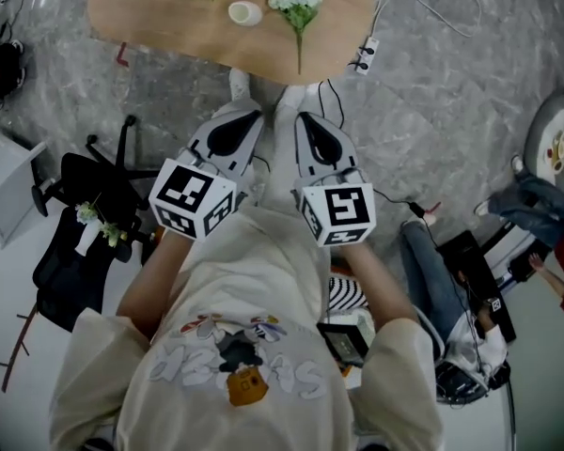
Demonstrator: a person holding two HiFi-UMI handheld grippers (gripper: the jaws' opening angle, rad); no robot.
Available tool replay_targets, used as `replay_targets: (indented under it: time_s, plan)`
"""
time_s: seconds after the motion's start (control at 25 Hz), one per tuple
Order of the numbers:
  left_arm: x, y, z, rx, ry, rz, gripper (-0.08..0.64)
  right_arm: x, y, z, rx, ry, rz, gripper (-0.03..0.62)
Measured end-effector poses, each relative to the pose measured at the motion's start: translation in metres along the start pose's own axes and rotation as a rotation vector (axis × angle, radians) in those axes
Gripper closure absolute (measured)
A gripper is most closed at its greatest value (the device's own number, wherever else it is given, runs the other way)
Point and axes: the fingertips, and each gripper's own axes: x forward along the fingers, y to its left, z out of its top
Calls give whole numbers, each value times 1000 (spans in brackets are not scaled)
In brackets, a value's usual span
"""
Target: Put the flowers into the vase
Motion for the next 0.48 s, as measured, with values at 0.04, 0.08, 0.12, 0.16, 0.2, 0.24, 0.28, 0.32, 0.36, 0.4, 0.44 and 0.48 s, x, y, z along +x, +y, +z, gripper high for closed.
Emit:
replay_targets:
  time_s: [0.04, 0.08, 0.12, 0.16, 0.2, 0.24, 0.28, 0.32, 0.36, 0.4, 0.44, 0.48]
  plan:
    - [6, 8, -2, -4, 2, 2, 557, 8, -5, -1, 9, 3, -13, 588]
    - [12, 16, -4, -7, 4, 5, 557, 16, -12, -4, 28, 6, -30, 588]
    - [17, 24, -8, -11, 6, 8, 557, 25, -18, -7, 53, 10, -49, 588]
    - [23, 33, -11, -13, 9, 12, 557, 33, -24, -12, 73, 13, -68, 588]
    - [28, 41, -14, -15, 11, 17, 557, 42, -29, -17, 84, 17, -87, 586]
    - [32, 49, -18, -19, 14, 21, 557, 51, -34, -23, 87, 22, -105, 587]
    - [36, 56, -22, -23, 18, 24, 557, 59, -38, -29, 85, 27, -122, 588]
    - [40, 62, -26, -28, 21, 26, 557, 66, -42, -35, 80, 32, -140, 586]
    - [44, 67, -31, -32, 25, 27, 557, 73, -46, -40, 73, 36, -157, 586]
    - [48, 72, -35, -35, 28, 27, 557, 79, -49, -45, 66, 39, -171, 586]
    - [52, 75, -39, -36, 32, 26, 557, 85, -53, -50, 60, 43, -181, 586]
    - [57, 79, -43, -36, 36, 24, 557, 90, -56, -55, 57, 48, -187, 586]
